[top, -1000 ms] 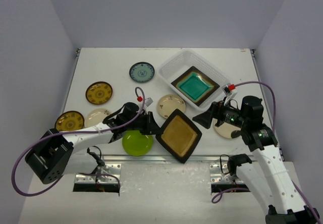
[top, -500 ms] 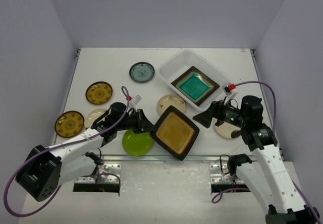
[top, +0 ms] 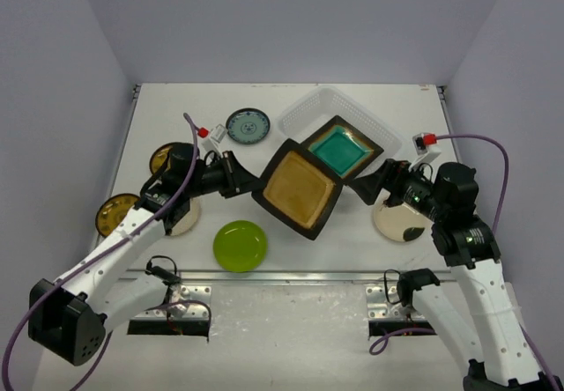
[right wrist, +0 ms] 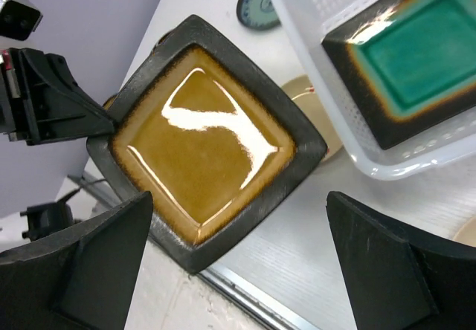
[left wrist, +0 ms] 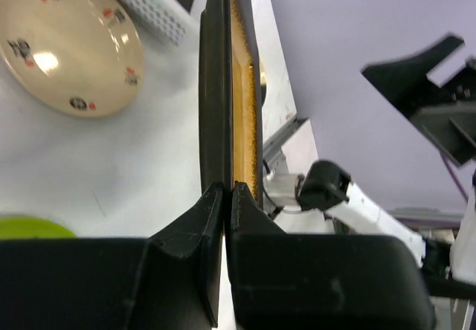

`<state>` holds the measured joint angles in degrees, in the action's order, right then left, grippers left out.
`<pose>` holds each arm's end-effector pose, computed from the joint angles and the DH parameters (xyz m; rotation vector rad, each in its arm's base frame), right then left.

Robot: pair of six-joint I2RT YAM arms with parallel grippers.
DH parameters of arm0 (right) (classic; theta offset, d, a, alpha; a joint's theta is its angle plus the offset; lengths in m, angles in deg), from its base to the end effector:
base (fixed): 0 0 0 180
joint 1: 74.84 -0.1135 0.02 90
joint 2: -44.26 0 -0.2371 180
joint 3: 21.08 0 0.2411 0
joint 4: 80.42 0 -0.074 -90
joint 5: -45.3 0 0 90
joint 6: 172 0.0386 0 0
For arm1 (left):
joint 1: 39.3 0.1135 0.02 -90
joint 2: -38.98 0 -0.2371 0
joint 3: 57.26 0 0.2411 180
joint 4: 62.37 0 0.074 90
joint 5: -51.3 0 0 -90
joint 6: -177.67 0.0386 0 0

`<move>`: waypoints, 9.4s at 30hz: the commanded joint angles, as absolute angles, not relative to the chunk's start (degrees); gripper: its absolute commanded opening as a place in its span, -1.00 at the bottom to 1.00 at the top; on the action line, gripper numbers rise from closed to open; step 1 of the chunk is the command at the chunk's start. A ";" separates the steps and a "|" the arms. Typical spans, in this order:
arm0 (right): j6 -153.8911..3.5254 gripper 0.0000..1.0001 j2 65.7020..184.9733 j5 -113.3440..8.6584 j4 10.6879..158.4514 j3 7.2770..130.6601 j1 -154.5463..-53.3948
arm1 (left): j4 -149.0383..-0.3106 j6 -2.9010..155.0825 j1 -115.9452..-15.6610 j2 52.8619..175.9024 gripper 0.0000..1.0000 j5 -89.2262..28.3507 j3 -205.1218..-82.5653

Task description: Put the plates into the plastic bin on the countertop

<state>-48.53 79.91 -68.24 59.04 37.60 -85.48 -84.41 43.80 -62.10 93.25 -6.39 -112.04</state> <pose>0.1481 0.0435 0.3131 0.0930 1.9510 0.9044 0.1965 -0.1050 0.2690 0.0228 2.1219 -1.2824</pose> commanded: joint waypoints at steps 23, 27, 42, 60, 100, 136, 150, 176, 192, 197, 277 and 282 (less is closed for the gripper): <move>-50.27 0.98 73.01 -66.13 50.93 46.37 -85.30 | -80.38 56.97 -57.76 160.14 -1.00 8.58 -177.67; -50.58 0.98 72.23 -66.92 50.47 46.58 -85.30 | -80.23 56.47 -57.92 166.12 -1.00 8.78 -182.30; -51.85 0.98 73.30 -68.17 50.45 43.75 -85.29 | -88.77 61.29 -62.19 168.53 0.10 -1.97 -183.81; -48.24 0.98 78.67 -62.29 52.11 34.69 -85.22 | -101.77 65.29 -67.13 154.66 1.00 -18.22 -188.04; -32.08 -0.80 152.92 -52.70 98.70 44.34 -129.95 | -116.24 56.21 -66.64 65.87 1.00 -57.23 -118.87; -39.85 -0.99 136.93 -57.68 71.85 56.44 -68.52 | -82.27 44.61 -68.86 95.68 1.00 -29.24 -103.51; -43.03 0.62 135.67 -59.97 63.55 62.84 -70.48 | -77.75 48.93 -69.55 121.20 1.00 -34.52 -112.77; -44.21 0.97 93.12 -79.68 69.17 40.36 -71.24 | -78.62 53.21 -69.63 148.22 -1.00 -35.71 -128.00; -42.24 0.98 83.36 -58.44 60.43 38.18 -71.24 | -94.25 55.71 -69.24 112.51 -1.00 -42.19 -132.85; -43.94 0.98 80.03 -52.55 55.19 40.42 -71.24 | -94.36 57.00 -68.67 125.62 -1.00 -39.01 -147.95; -64.24 0.16 126.91 -6.28 64.16 26.88 -109.97 | -107.18 67.72 -72.36 84.04 1.00 -46.15 -117.73; -65.17 -0.04 125.27 -7.61 64.82 25.72 -107.64 | -106.95 67.90 -72.35 83.21 1.00 -45.22 -117.73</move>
